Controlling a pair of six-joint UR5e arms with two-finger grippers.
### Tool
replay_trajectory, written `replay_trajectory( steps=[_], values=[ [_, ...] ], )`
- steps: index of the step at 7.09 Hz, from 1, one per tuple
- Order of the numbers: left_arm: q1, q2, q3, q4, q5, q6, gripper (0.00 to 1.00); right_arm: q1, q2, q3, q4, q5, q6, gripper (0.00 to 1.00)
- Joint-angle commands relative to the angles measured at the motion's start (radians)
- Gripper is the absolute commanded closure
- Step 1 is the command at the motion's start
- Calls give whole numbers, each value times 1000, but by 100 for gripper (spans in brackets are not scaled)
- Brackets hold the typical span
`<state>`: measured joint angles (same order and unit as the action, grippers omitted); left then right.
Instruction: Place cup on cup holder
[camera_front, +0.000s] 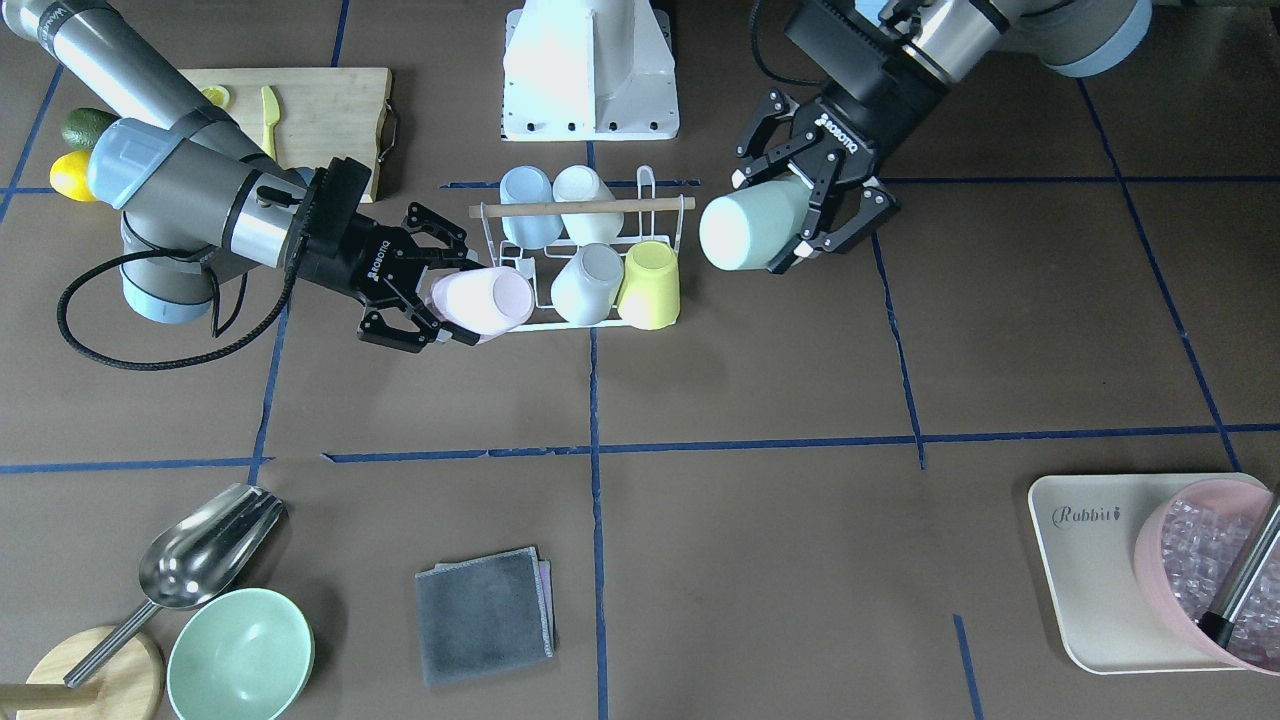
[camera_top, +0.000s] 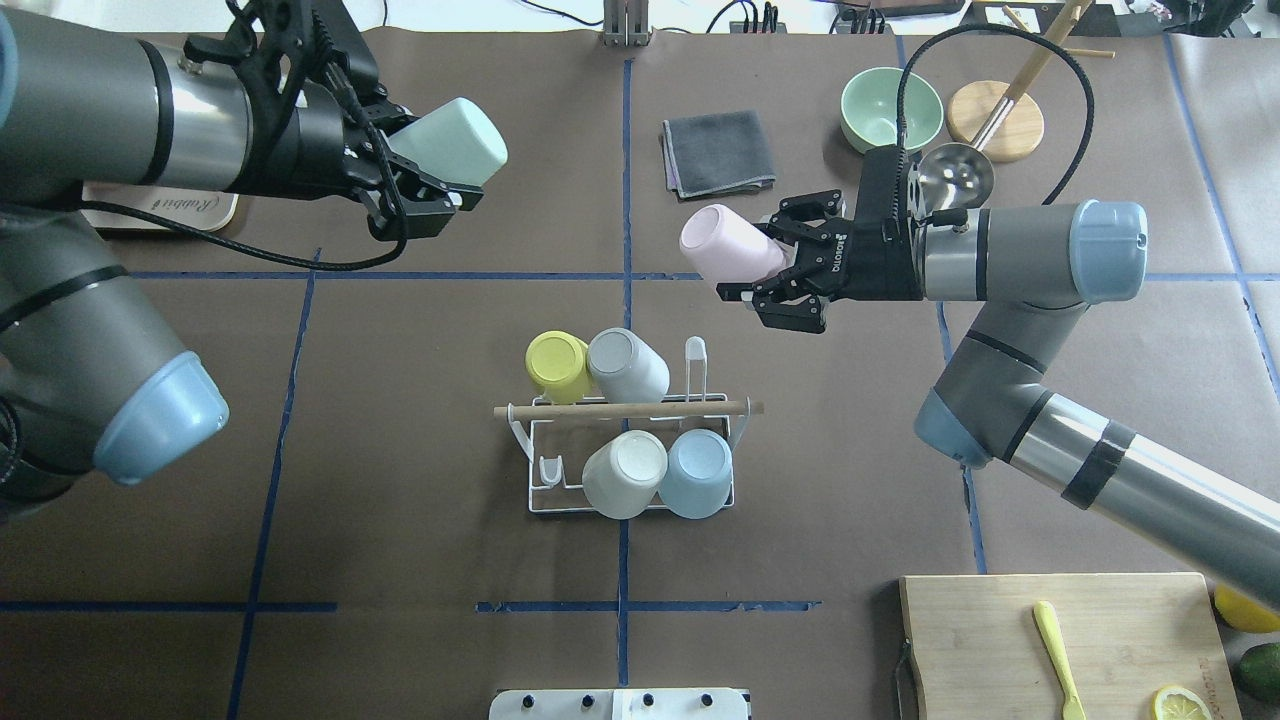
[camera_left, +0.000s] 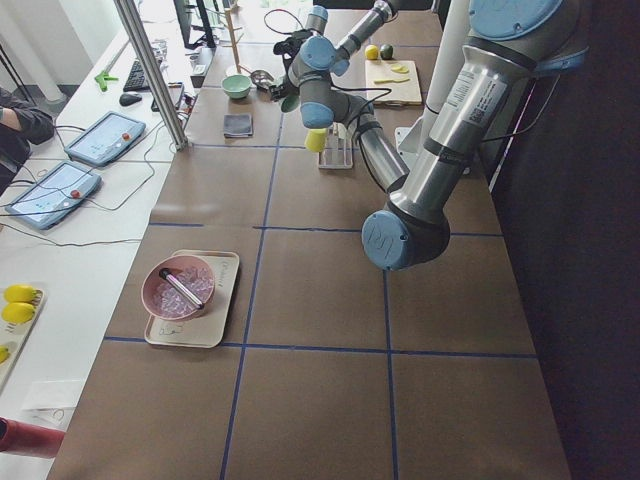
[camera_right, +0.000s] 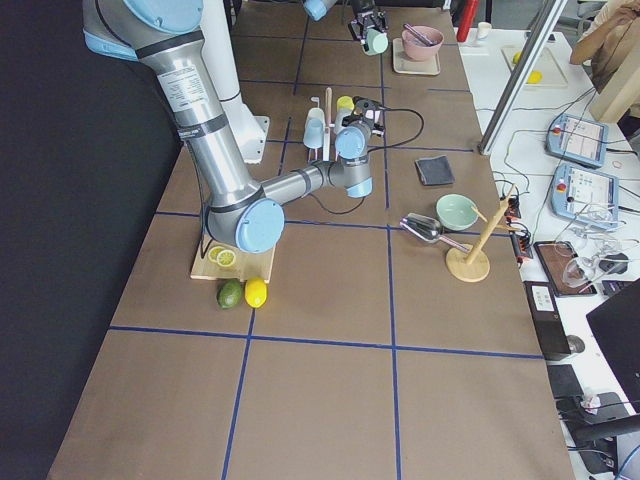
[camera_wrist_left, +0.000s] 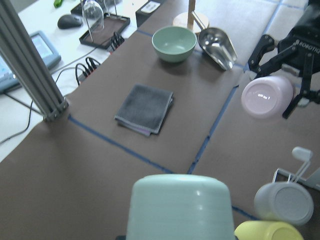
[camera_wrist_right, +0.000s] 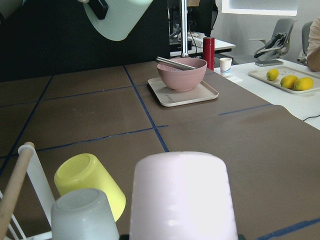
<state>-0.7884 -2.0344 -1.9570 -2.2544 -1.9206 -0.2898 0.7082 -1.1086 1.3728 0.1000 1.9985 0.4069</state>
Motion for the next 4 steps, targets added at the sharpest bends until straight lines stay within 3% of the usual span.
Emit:
replay_trajectory(
  steps=[1,3,4],
  values=[
    [93,101,-2,-324,154,-29,93,-68,1,8,101,-101,13,87],
    [170,224,6,-639,228,-26,93,-95,-10,23,105,-101,12,87],
    [222,232,29,-753,282,-28,93,-114,-11,22,104,-106,6,87]
  ],
)
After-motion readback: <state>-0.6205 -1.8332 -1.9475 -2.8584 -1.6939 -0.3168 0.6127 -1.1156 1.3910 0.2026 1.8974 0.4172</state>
